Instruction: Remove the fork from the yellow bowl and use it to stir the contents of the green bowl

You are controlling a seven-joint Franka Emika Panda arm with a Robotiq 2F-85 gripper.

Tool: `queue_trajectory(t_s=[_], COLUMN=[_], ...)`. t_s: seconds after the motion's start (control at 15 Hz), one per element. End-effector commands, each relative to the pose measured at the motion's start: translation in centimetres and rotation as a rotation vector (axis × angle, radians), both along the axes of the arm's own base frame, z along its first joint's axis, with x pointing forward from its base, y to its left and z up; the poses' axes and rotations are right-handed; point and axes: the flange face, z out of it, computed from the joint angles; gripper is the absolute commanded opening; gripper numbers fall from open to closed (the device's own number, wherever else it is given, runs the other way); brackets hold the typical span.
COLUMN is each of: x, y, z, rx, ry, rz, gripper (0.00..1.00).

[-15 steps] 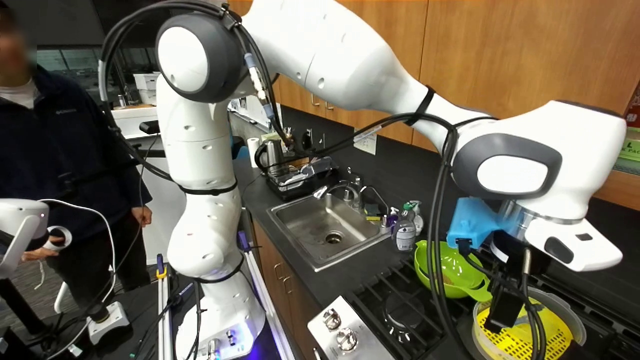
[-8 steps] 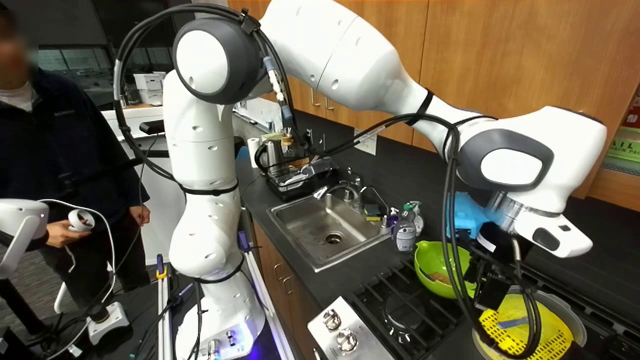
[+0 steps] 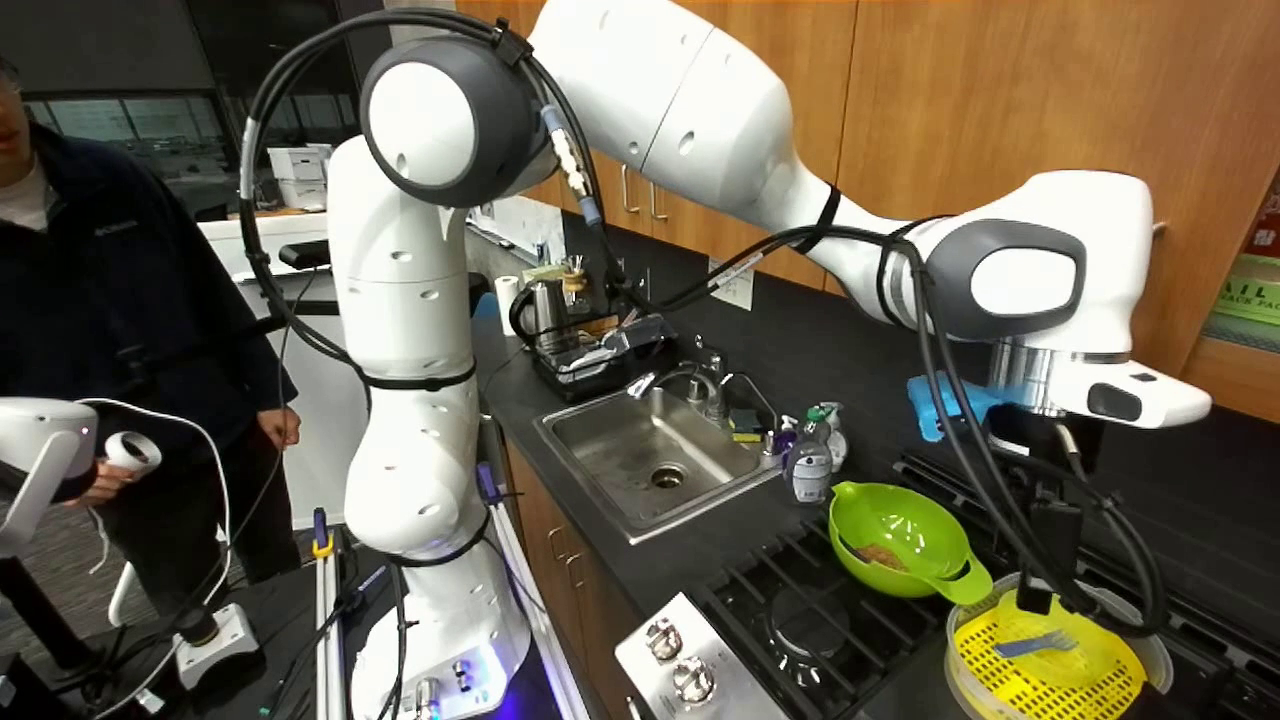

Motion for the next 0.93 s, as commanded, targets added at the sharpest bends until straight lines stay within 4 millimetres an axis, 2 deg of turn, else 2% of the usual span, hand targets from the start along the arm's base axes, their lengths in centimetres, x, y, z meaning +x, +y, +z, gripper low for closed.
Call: queue_trajectory(t_s=[0.0, 0.2, 0.47, 0.67, 0.87], x=[-0.8, -1.2, -2.9, -3.7, -4.4], y=[-0.9, -1.4, -1.2, -1.7, -1.6], z=[-0.2, -1.5, -4.0, -5.8, -6.0], rx=[-0.050, -0.034, 0.154, 0.219, 0.229], ry=[-0.094, -0.133, -0.145, -0.145, -0.133], rz=[-0.069, -0.090, -0.082, -0.108, -0.100], gripper=[1.00, 1.00, 1.00, 1.00, 1.00])
